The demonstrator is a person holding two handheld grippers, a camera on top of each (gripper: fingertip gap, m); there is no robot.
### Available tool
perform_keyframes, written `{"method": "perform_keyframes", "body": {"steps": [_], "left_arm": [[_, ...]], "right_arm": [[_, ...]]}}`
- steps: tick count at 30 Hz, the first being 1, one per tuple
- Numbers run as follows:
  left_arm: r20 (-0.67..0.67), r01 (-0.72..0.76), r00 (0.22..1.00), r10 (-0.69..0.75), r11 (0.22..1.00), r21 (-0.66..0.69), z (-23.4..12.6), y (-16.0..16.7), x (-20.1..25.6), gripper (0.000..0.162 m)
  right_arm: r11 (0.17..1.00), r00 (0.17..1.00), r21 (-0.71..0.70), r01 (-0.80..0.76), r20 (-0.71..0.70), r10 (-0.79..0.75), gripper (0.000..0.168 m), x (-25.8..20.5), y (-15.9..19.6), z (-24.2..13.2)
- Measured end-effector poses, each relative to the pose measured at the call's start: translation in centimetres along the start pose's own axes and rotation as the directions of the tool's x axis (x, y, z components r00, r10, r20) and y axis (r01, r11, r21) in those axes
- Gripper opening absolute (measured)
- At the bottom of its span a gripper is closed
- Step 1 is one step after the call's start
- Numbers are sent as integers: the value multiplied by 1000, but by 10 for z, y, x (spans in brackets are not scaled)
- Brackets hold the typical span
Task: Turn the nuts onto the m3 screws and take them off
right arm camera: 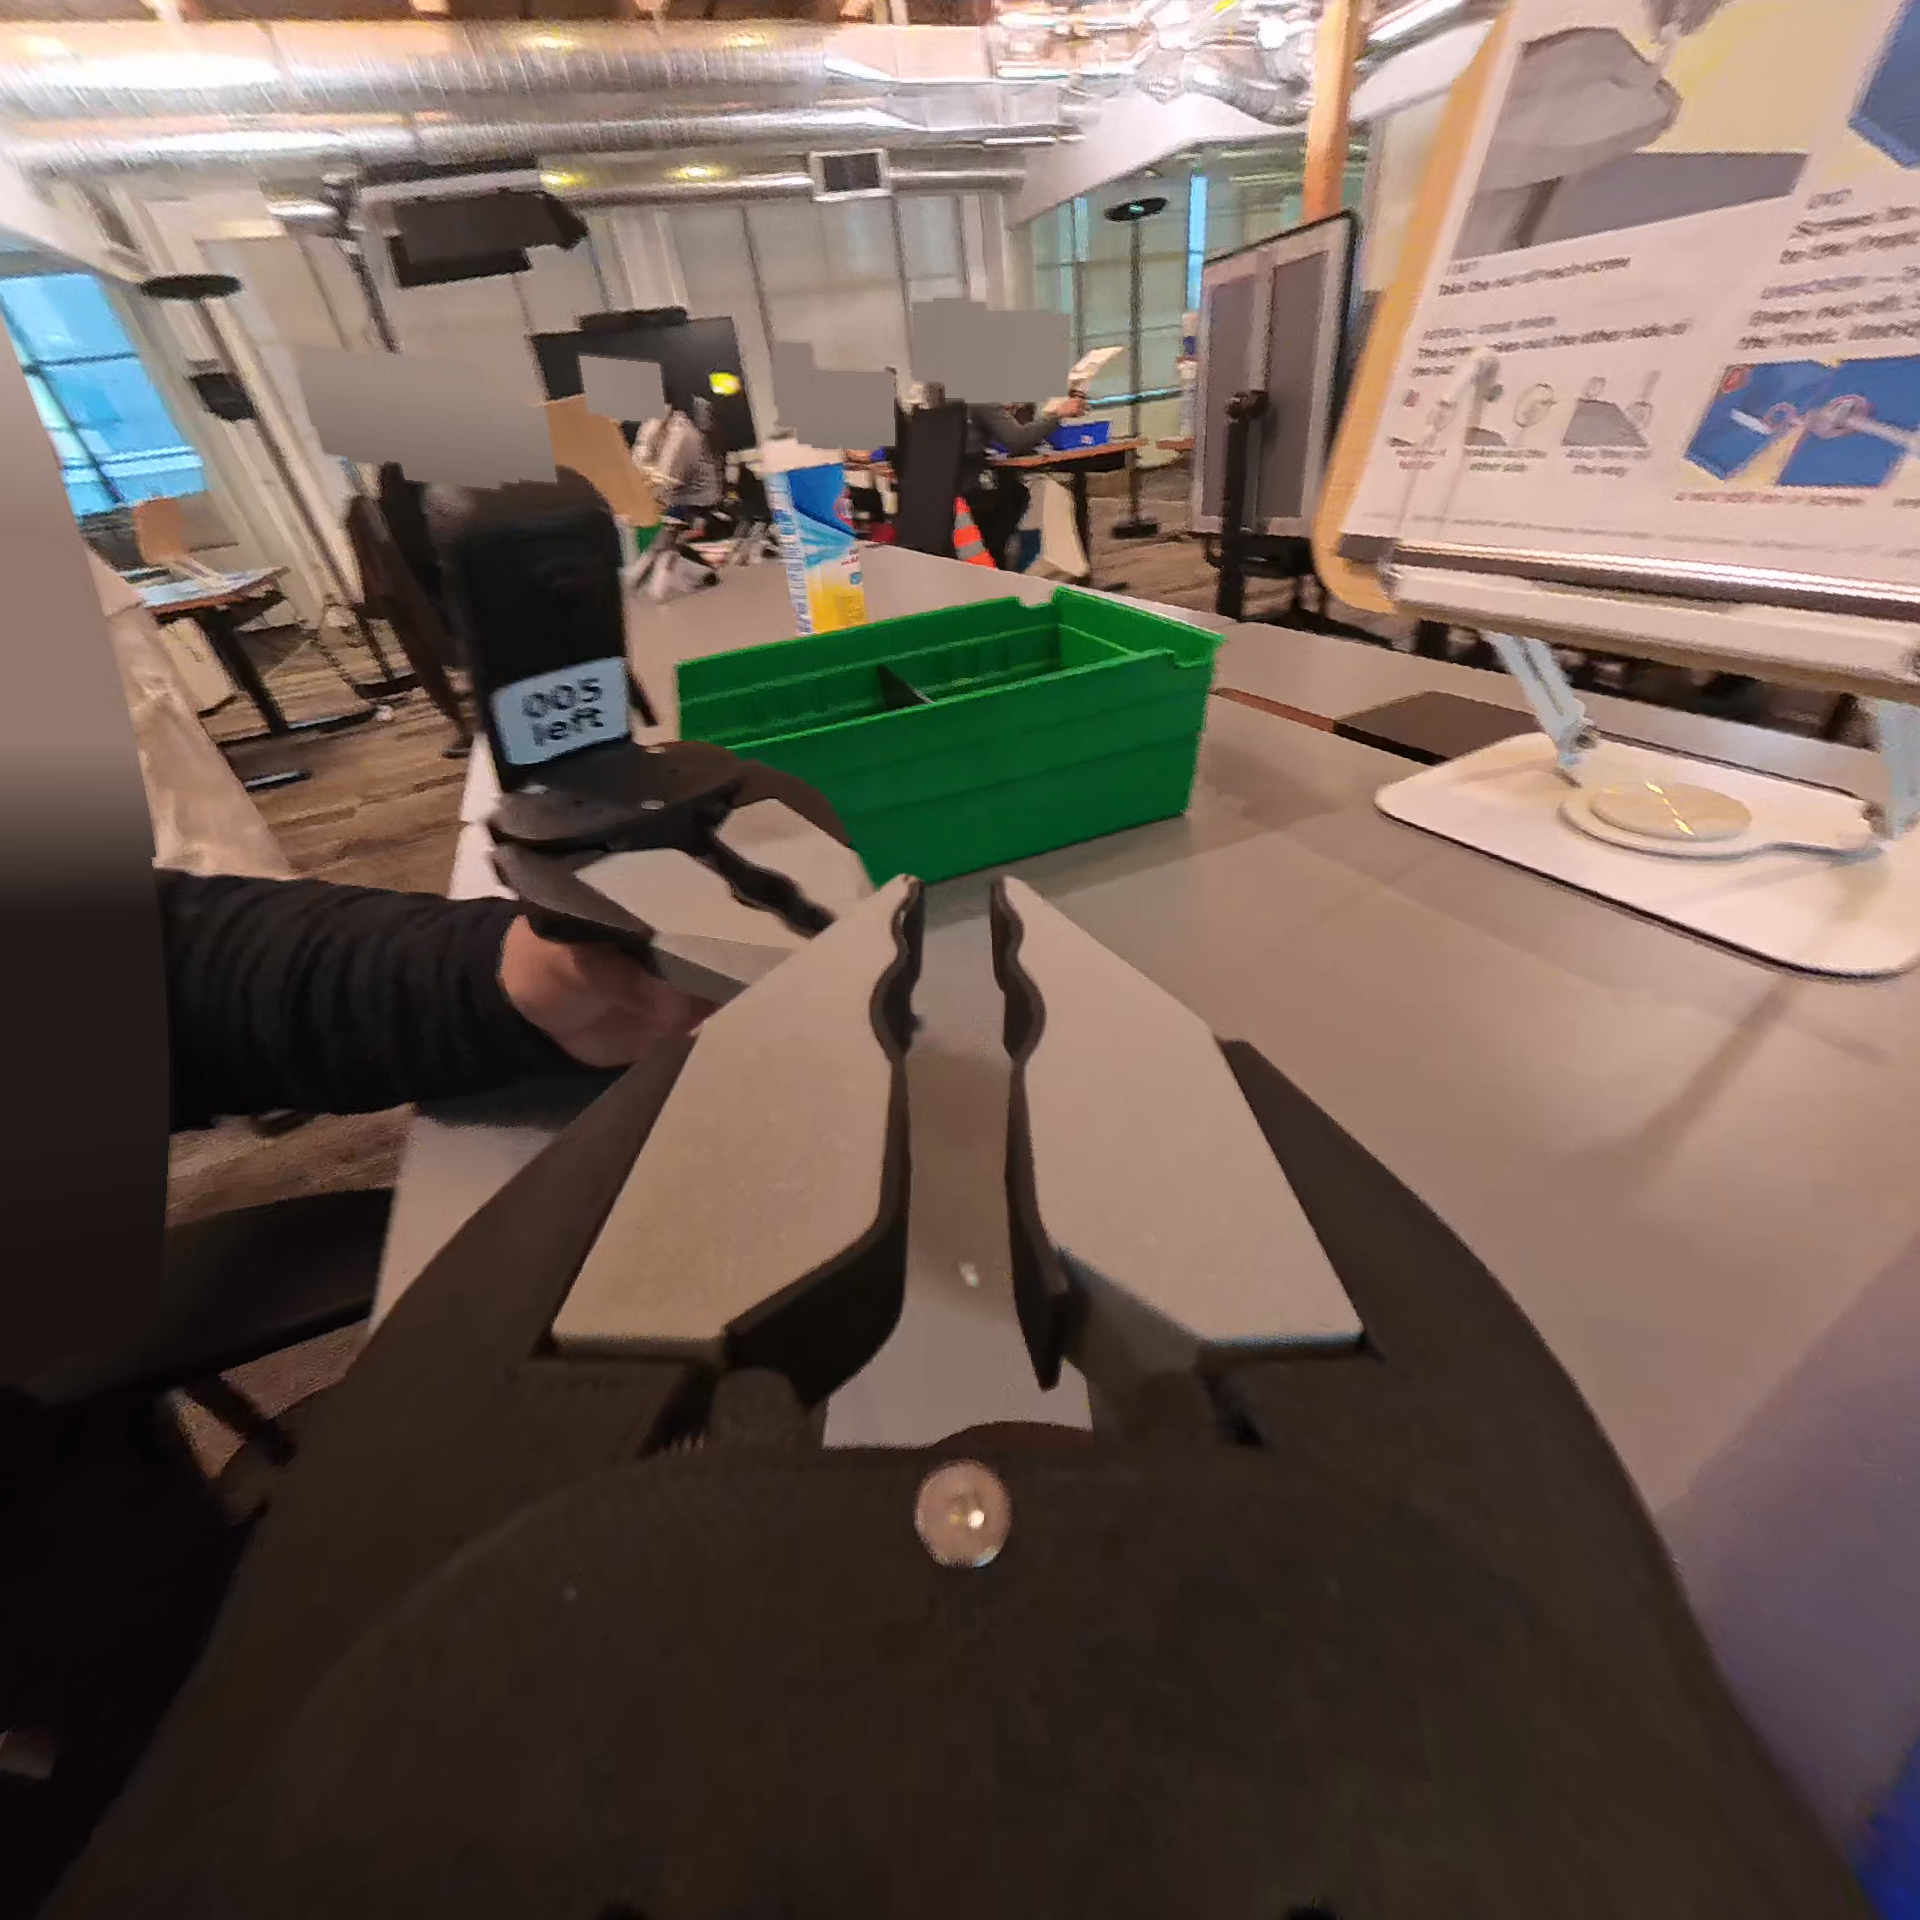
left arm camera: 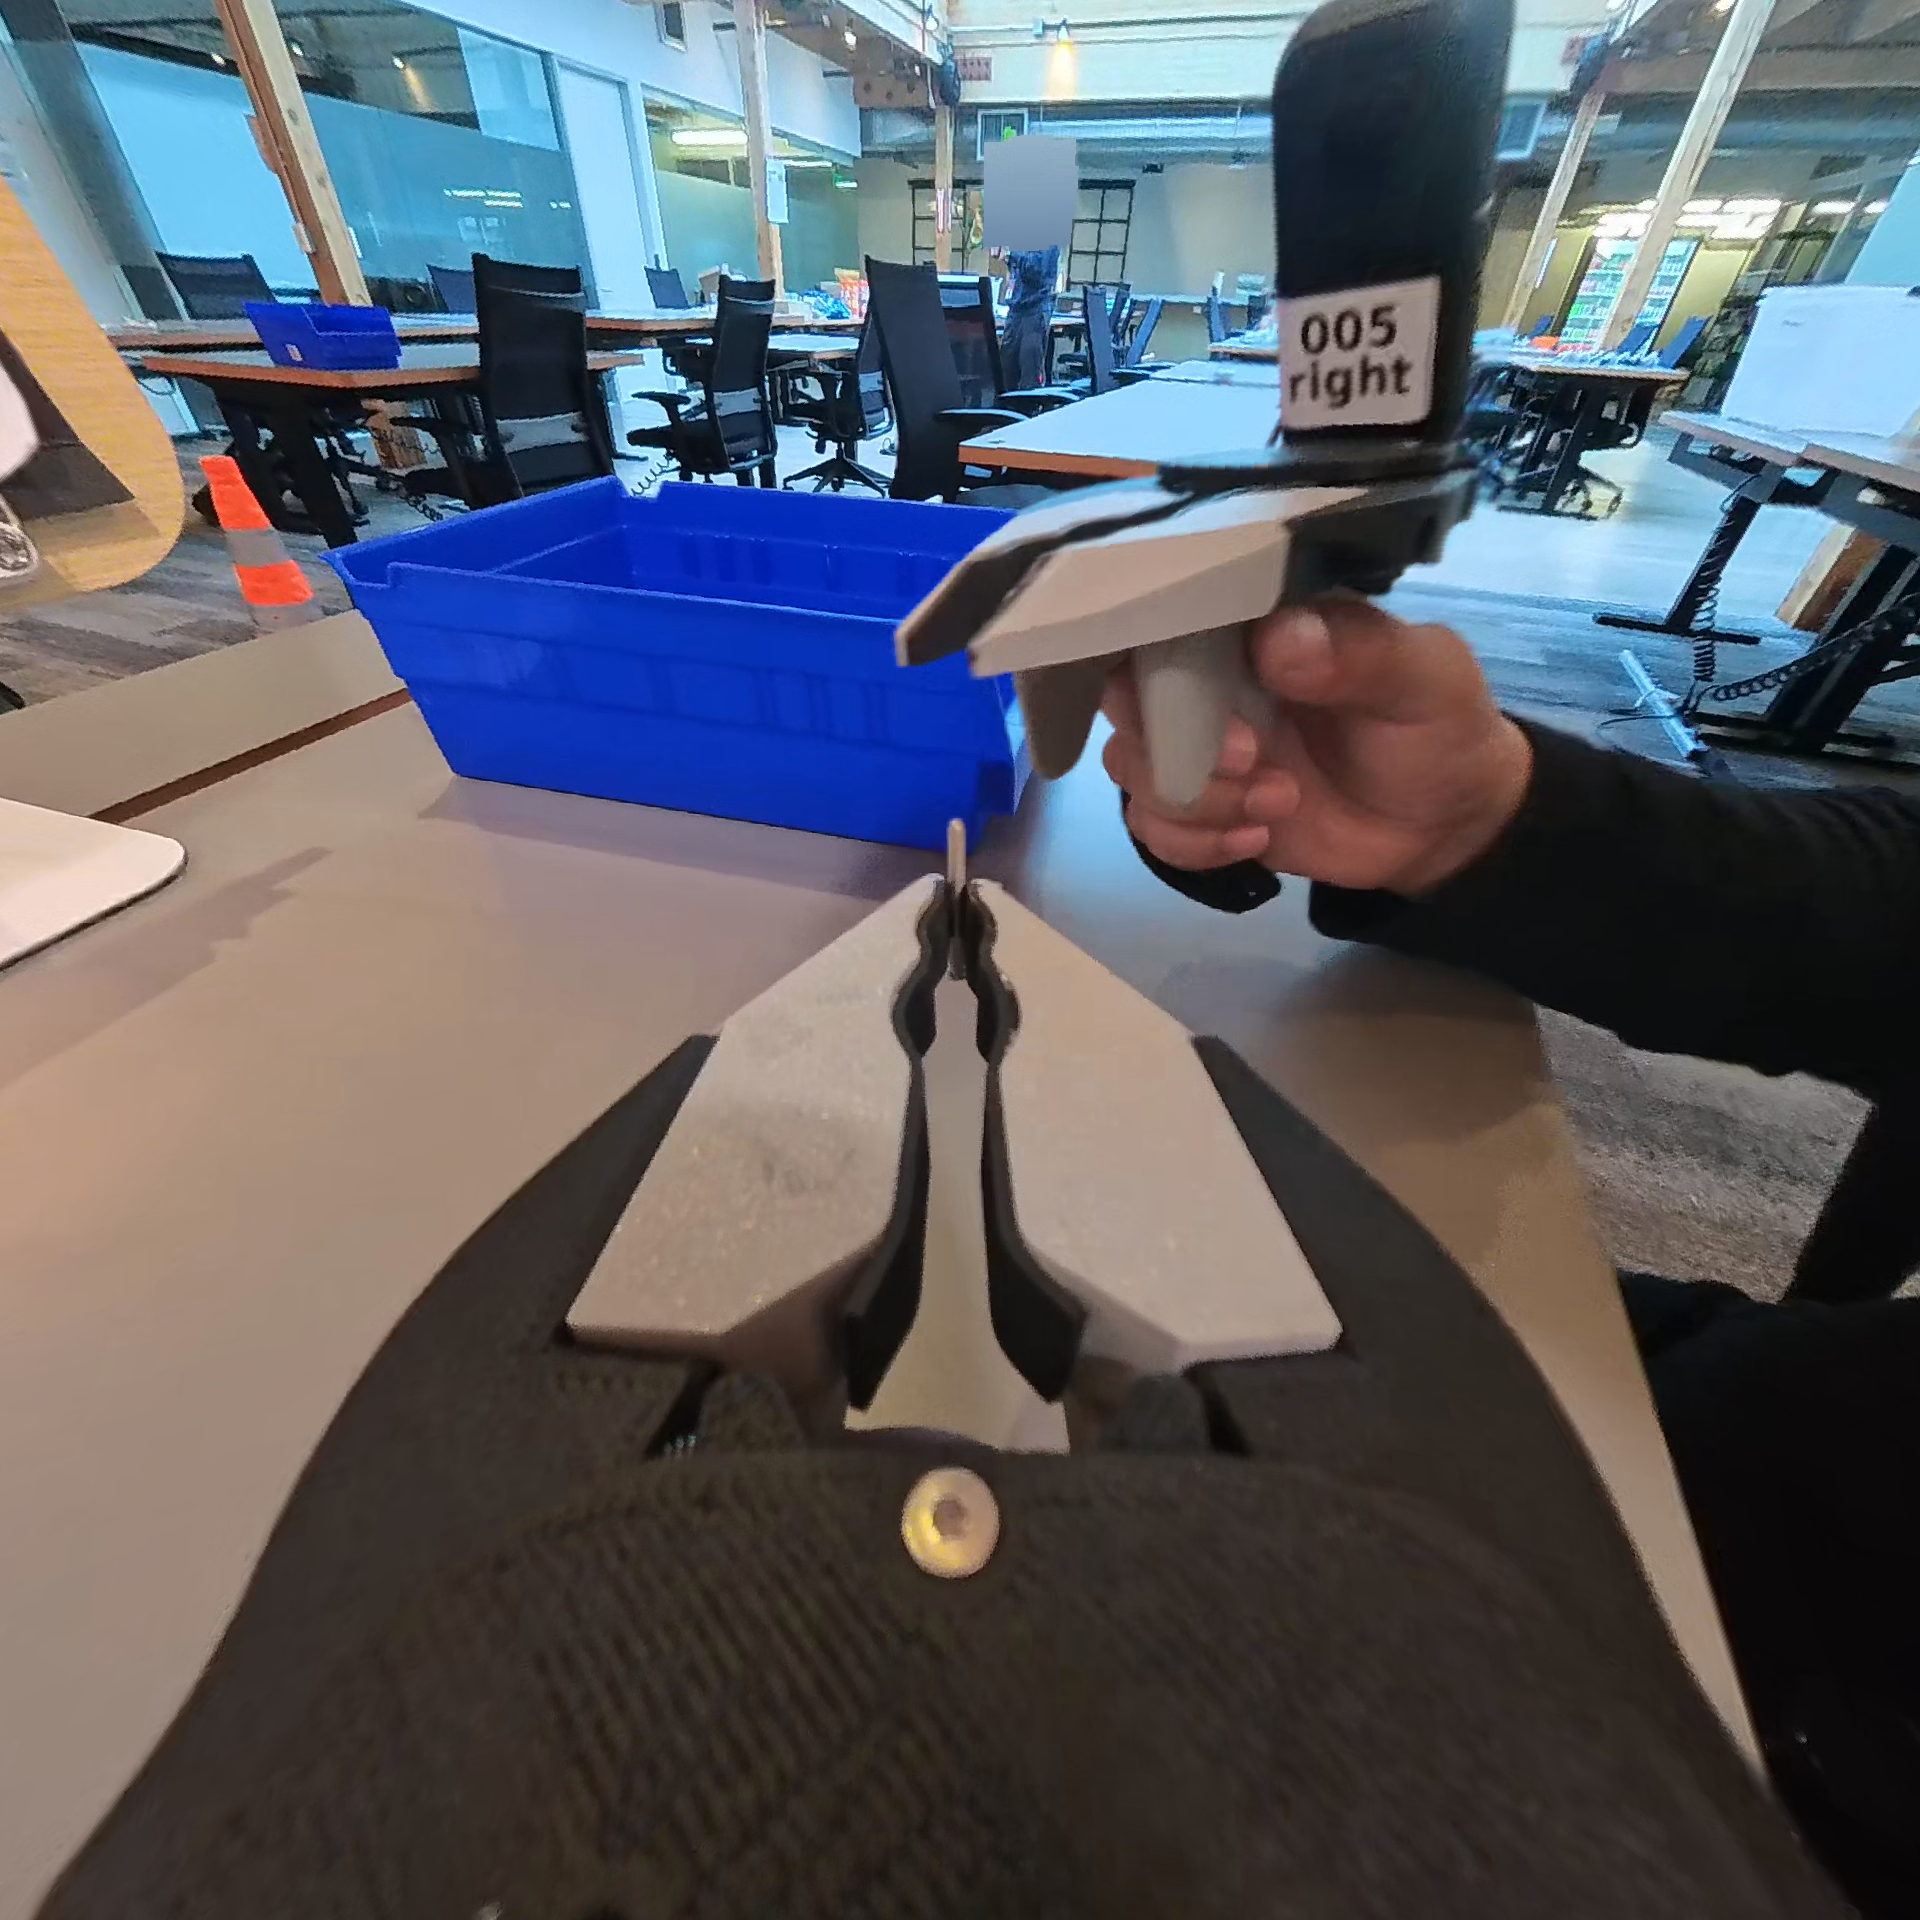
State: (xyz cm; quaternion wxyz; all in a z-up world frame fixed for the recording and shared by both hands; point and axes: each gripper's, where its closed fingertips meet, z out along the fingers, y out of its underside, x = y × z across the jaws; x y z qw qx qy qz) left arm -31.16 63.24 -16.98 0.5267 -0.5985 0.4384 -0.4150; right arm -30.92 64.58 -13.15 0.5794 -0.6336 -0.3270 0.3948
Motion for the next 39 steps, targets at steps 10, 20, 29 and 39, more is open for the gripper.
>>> {"method": "perform_keyframes", "body": {"steps": [10, 20, 29, 39], "left_arm": [[51, 42, 998, -39, 997, -61, 3, 16, -15, 0], [112, 81, 991, -75, 995, -50, -1, 18, -34, 0], [105, 64, 993, -58, 996, -60, 0, 19, -31, 0], [102, 69, 993, -63, 996, -57, -1, 19, -31, 0]], "right_arm": [[960, 997, -279, 18, -72, -40, 11, 21, 70, -8], [812, 913, -512, 279, 405, -58, 4, -94, 126, -16], [686, 863, -549, 478, 439, -250, 0, -98, 158, -32], [787, 848, -450, 422, 503, -168, 2, -115, 136, -35]]}}
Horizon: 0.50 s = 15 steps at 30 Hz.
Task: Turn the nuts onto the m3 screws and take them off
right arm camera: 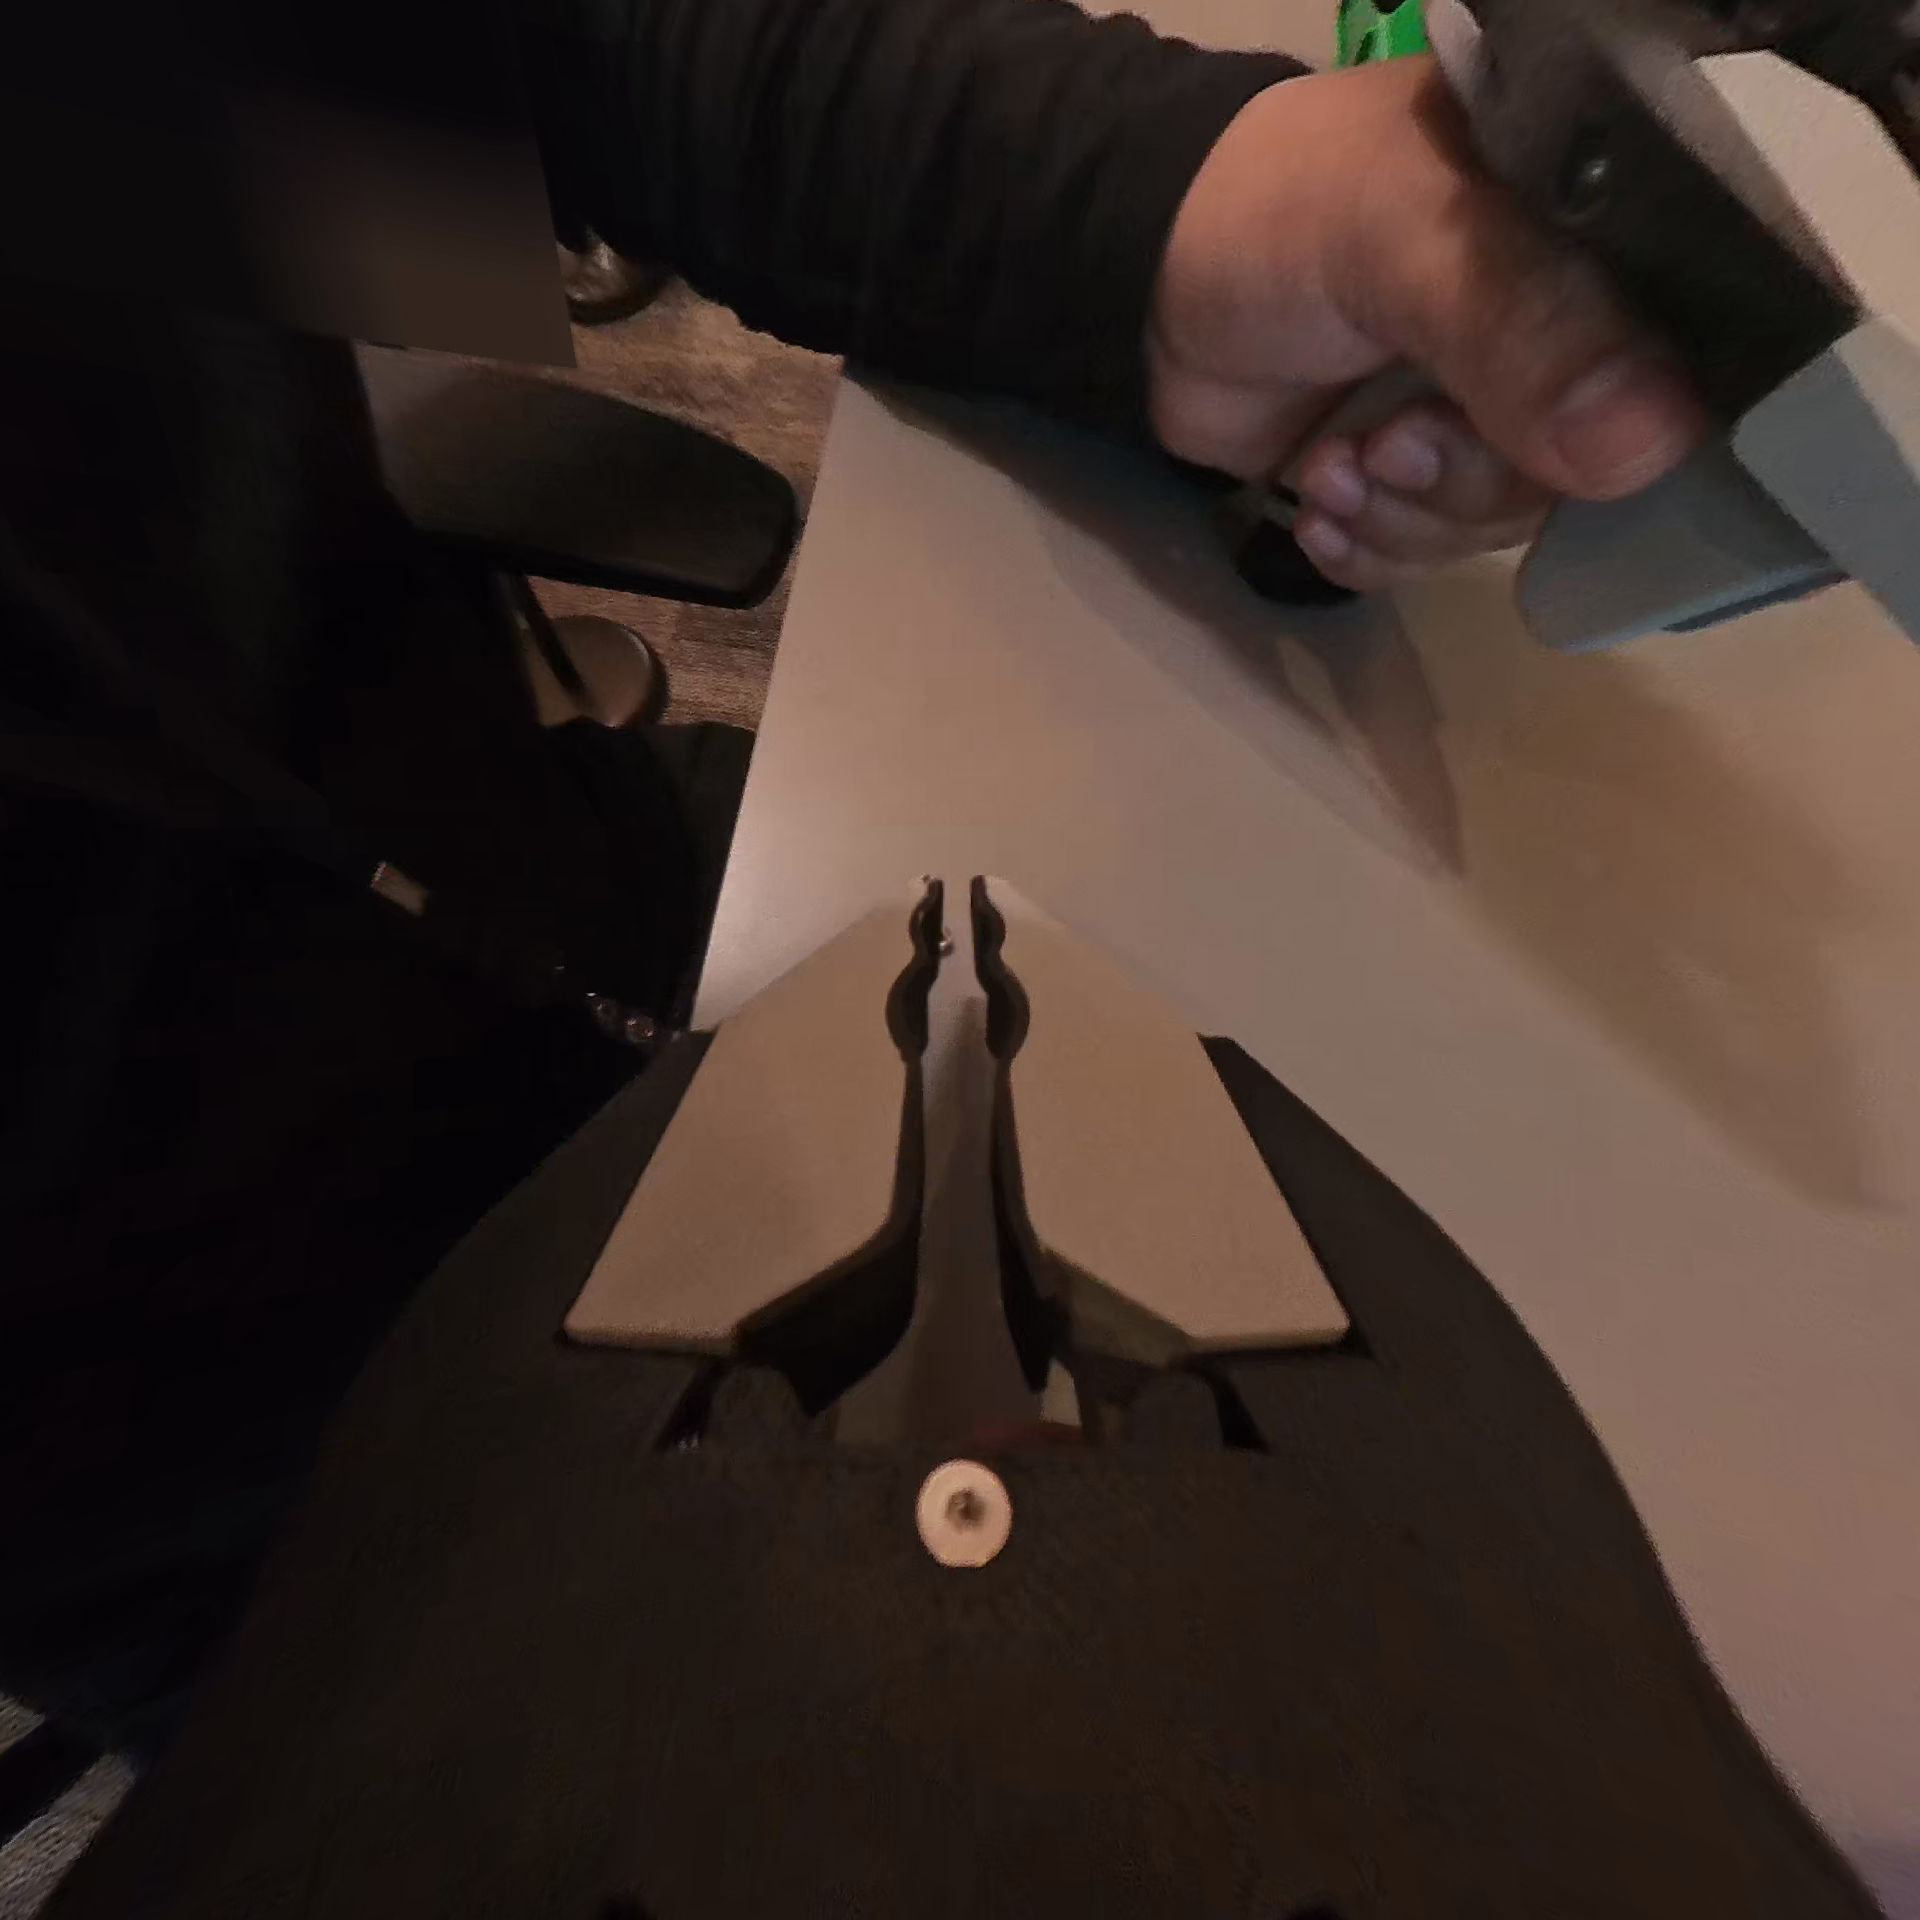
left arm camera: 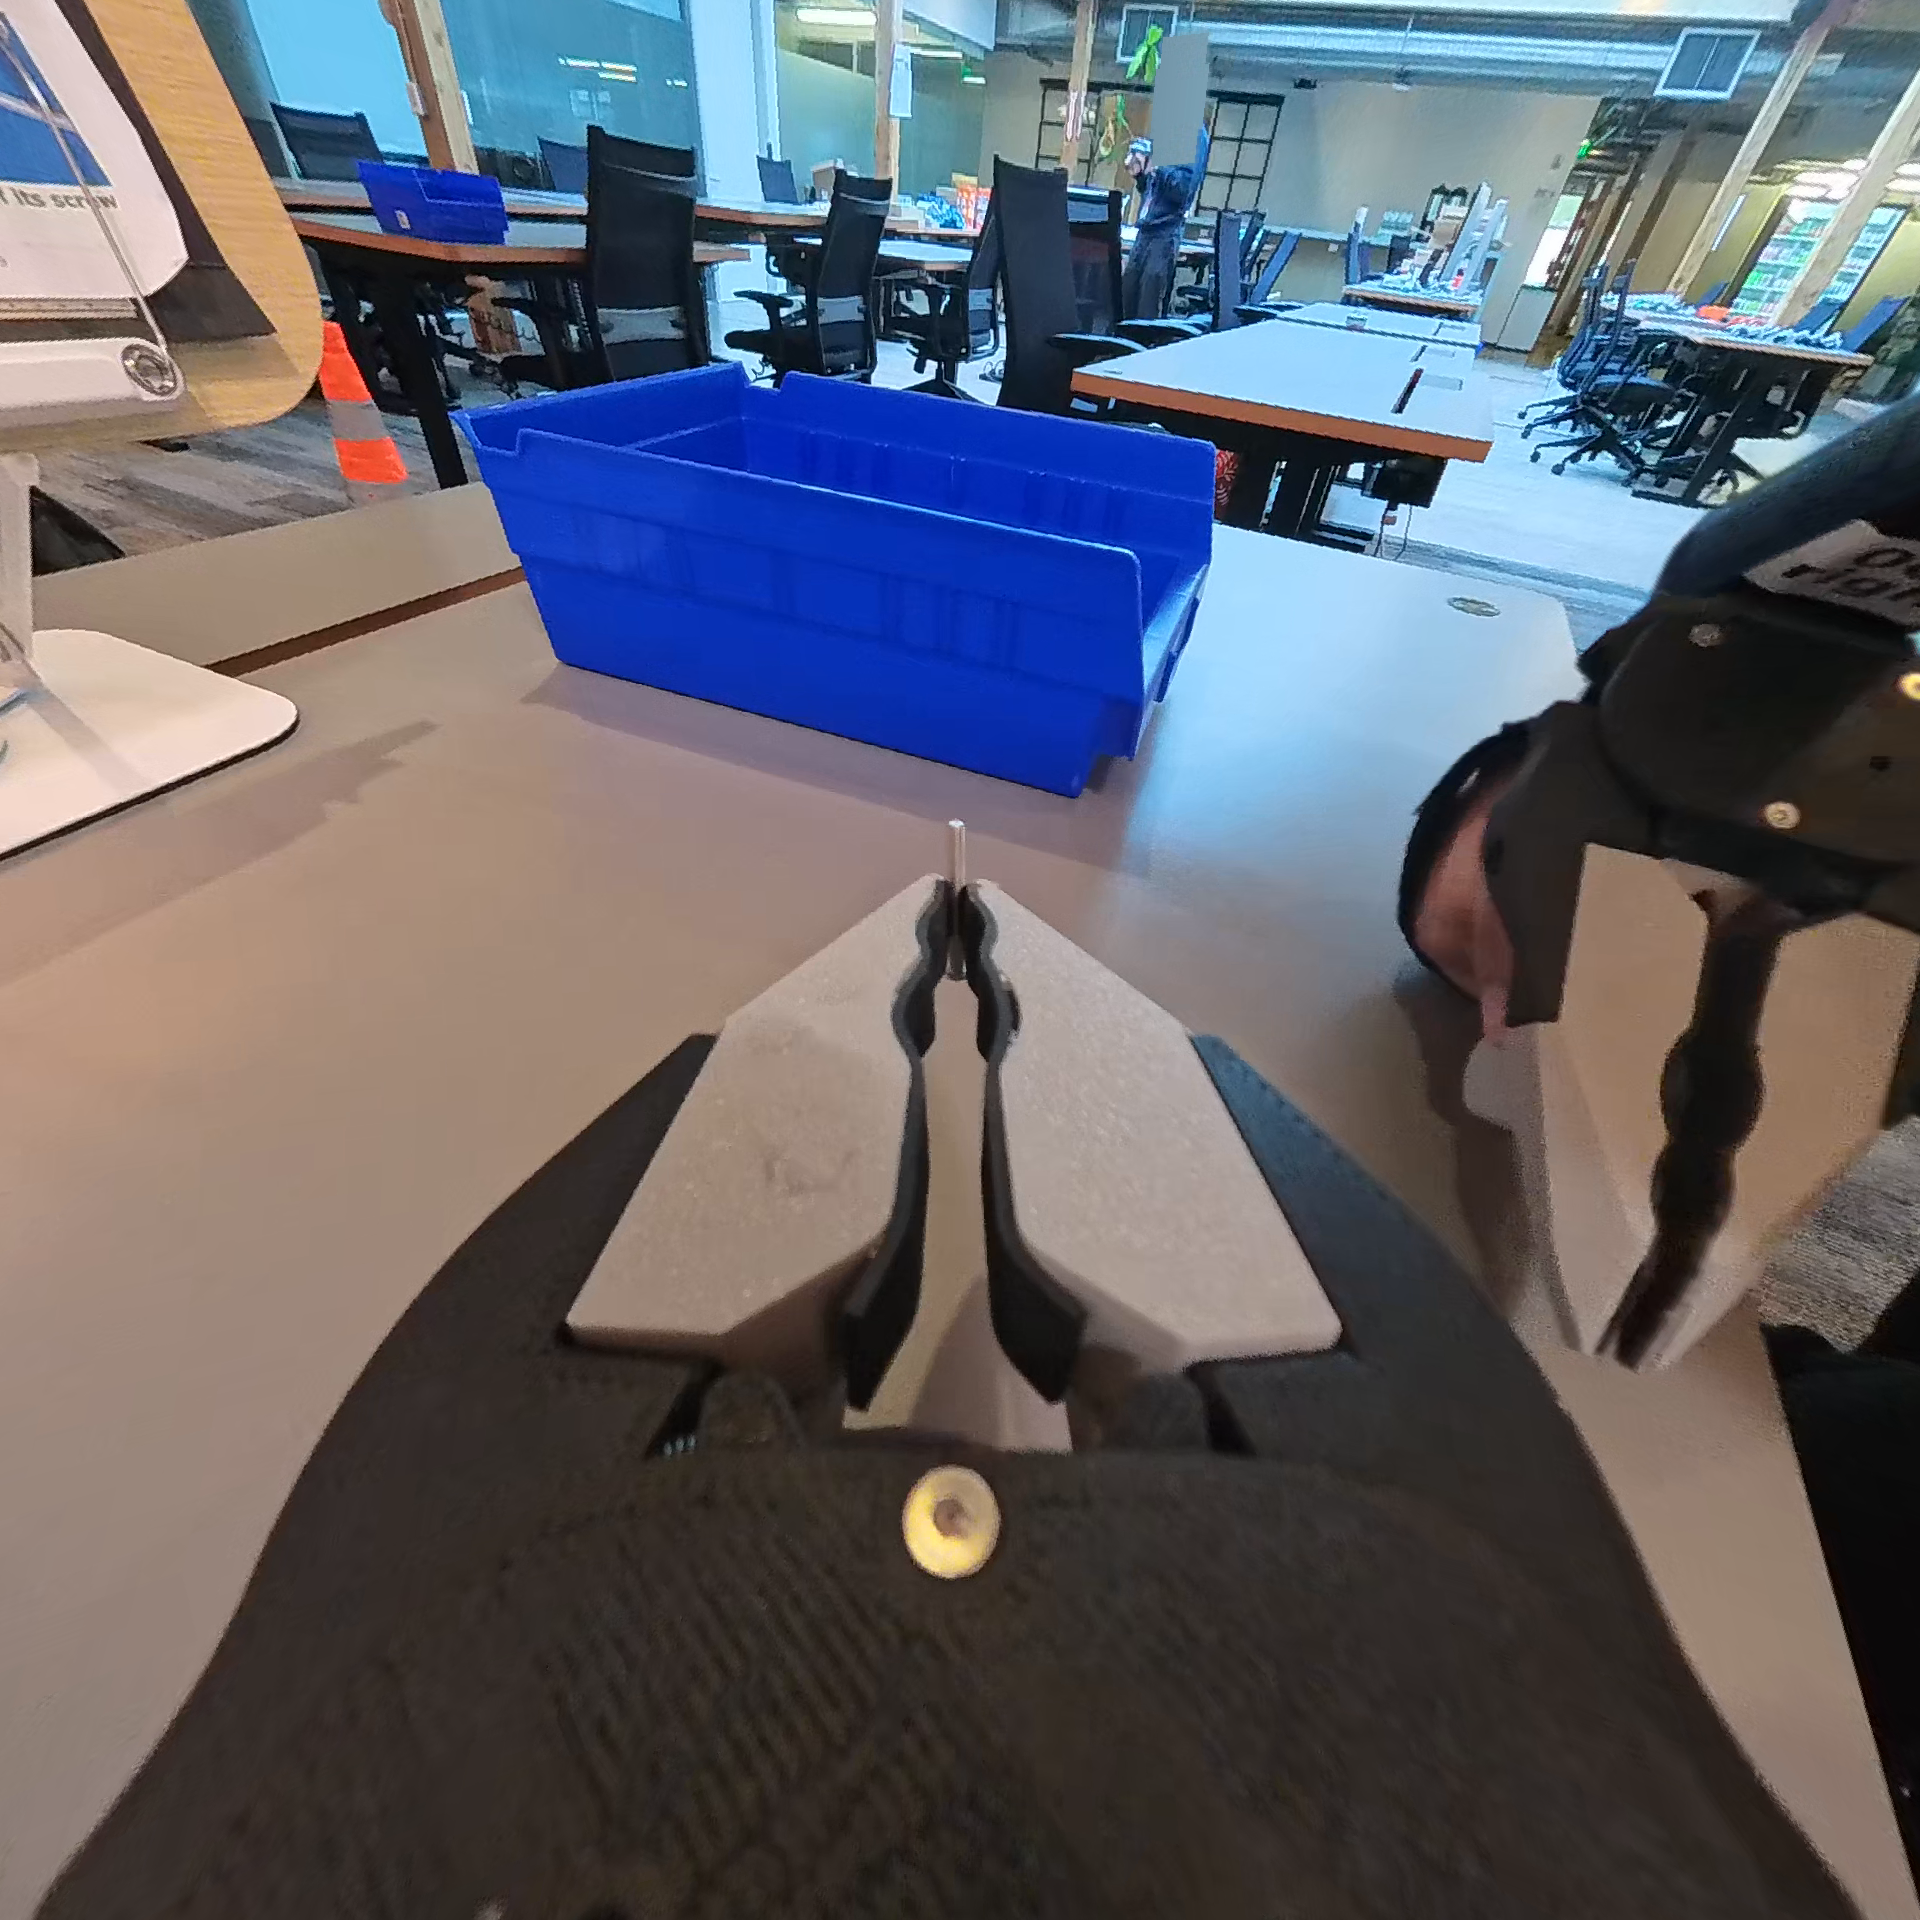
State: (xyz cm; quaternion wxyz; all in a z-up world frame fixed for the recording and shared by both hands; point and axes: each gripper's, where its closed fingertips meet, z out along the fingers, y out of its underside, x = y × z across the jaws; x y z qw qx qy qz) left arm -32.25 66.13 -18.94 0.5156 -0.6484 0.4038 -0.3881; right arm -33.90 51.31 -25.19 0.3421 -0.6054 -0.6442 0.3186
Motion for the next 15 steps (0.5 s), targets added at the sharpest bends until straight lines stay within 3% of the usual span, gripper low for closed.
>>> {"method": "perform_keyframes", "body": {"steps": [8, 15], "left_arm": [[-11, -4, 1000, 4, 1000, 0, 0, 0, 2, 0], [-16, -5, 1000, 5, 1000, -1, 0, 0, 4, 0]], "right_arm": [[989, 998, -132, 63, -1, -64, 7, -2, 18, 14], [990, 998, -127, 59, 0, -60, 8, -3, 20, 8]]}}
